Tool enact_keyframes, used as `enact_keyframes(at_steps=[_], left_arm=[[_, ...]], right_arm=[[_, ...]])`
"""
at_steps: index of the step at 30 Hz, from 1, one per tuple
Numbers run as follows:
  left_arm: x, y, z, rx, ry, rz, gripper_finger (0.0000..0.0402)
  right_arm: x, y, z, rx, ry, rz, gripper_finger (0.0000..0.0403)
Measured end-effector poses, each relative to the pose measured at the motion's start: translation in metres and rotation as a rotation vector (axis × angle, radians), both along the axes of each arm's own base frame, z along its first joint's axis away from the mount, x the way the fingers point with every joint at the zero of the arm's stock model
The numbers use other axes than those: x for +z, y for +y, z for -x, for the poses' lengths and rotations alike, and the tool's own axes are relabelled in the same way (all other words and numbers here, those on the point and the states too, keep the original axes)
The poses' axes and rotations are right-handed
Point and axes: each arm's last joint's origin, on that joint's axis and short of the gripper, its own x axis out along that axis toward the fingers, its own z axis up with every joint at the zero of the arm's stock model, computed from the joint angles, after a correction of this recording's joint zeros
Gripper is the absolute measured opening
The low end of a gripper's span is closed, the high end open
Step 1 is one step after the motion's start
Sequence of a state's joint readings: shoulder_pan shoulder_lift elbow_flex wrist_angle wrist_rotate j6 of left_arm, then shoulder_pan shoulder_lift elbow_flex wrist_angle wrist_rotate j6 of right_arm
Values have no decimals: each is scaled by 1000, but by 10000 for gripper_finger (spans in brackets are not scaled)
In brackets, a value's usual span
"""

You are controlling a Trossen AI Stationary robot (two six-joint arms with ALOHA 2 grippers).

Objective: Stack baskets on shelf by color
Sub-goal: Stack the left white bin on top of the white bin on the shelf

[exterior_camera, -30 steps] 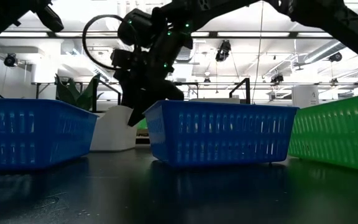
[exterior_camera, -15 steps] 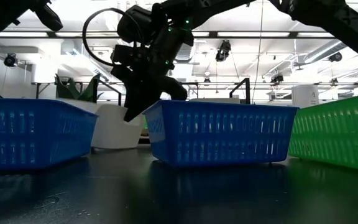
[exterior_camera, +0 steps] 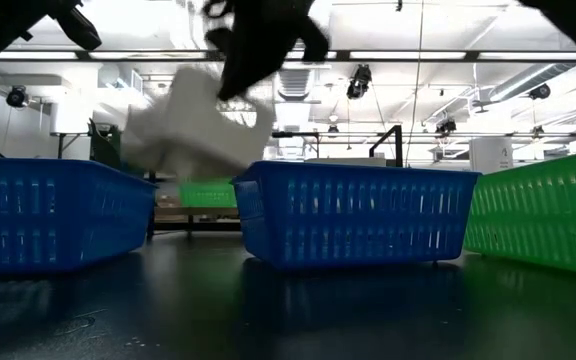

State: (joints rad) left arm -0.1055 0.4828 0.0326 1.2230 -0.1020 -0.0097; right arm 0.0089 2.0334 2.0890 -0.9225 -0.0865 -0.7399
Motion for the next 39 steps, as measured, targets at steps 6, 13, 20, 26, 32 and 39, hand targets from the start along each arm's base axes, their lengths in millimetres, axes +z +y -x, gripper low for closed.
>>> enact_keyframes(at_steps=[6,13,20,26,32,39], left_arm=[[0,0,0,0,0,0,0],[0,0,0,0,1,0,0],[0,0,0,1,1,0,0],[0,0,0,12,2,-11,0],[0,0,0,12,3,-12,0],[0,0,0,12,3,-12,0]], right_arm=[[55,-4,32,-295,-102,81,8],[86,-54,73,-663,-84,101,8],[77,-117,98,-858,58,67,8],[61,-148,103,-836,135,-27,8],[52,-157,106,-833,175,-13,8],[38,-157,106,-834,224,-8,8]])
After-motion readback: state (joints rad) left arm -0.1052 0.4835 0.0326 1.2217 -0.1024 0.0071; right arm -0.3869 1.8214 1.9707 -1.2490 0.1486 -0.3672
